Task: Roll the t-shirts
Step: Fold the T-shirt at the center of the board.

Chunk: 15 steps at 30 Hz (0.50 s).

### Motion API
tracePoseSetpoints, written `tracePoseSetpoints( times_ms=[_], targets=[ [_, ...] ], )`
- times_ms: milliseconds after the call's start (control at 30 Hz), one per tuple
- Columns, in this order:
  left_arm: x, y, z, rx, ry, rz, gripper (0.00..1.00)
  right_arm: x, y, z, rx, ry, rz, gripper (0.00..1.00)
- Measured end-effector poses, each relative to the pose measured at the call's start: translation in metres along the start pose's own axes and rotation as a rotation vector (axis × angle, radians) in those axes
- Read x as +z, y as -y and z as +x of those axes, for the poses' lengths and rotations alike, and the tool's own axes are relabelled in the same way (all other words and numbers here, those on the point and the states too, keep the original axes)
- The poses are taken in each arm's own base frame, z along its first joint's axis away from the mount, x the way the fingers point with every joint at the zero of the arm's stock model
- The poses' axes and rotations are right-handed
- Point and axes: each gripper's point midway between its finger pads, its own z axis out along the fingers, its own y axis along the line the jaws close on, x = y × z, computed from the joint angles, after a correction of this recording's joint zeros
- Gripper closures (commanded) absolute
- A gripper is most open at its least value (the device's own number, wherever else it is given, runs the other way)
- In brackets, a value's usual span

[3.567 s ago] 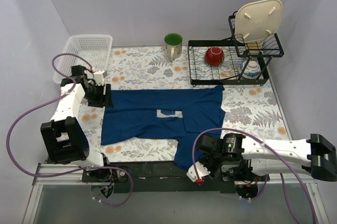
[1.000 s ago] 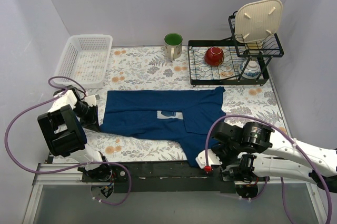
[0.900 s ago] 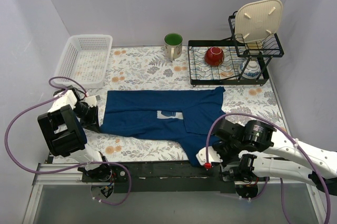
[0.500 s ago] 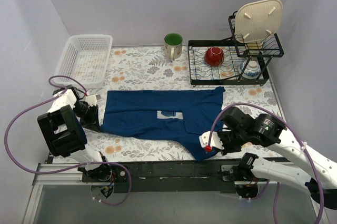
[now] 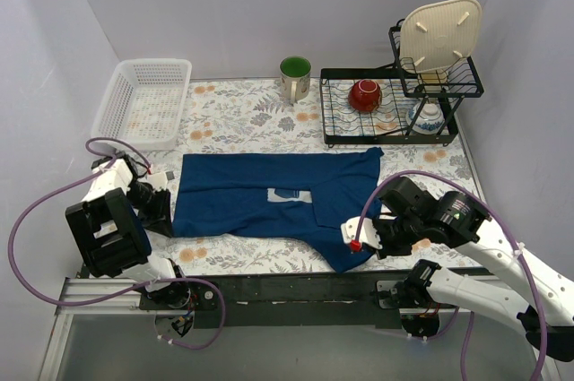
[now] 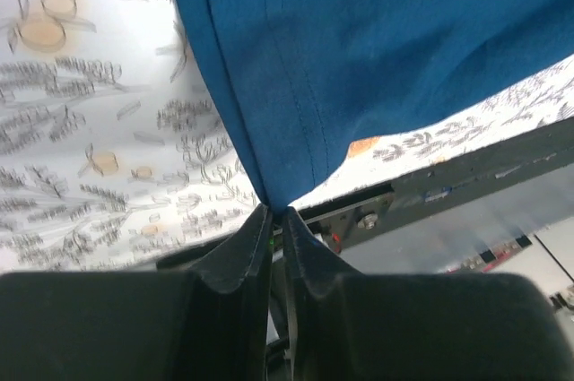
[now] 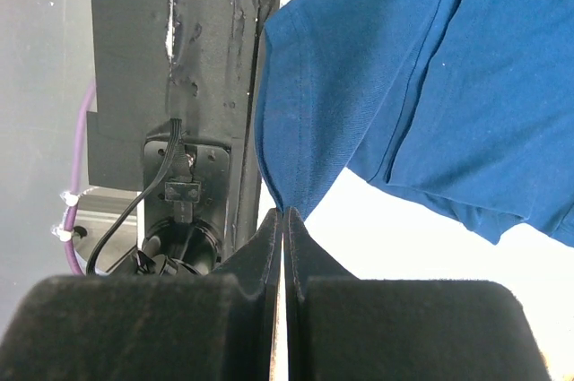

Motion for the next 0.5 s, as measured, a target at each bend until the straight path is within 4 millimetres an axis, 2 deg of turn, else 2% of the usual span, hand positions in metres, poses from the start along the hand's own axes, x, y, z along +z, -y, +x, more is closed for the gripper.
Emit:
tracePoseSetpoints(
  times_ms=[100, 200, 233, 300, 500],
  targets=[
    [-0.004, -0.001, 0.009, -0.031, -0.041, -0.019, 0.78, 0.0, -0.001, -0.001, 0.002, 0.006, -0.005, 0.99],
    [-0.009, -0.008, 0.015, -0.059, -0.065, -0.053, 0.73, 0.0, -0.001, -0.002, 0.007, 0.011, -0.008, 0.99],
    [-0.01, -0.011, 0.017, -0.069, -0.072, -0.066, 0.66, 0.0, -0.002, -0.002, 0.008, 0.012, -0.009, 0.99],
    [-0.013, -0.015, 0.02, -0.079, -0.084, -0.082, 0.59, 0.0, -0.002, -0.002, 0.007, 0.015, -0.009, 0.99],
    [-0.013, -0.009, 0.011, -0.112, -0.088, -0.012, 0.48, 0.0, -0.005, -0.003, 0.004, 0.031, -0.013, 0.99]
  ],
)
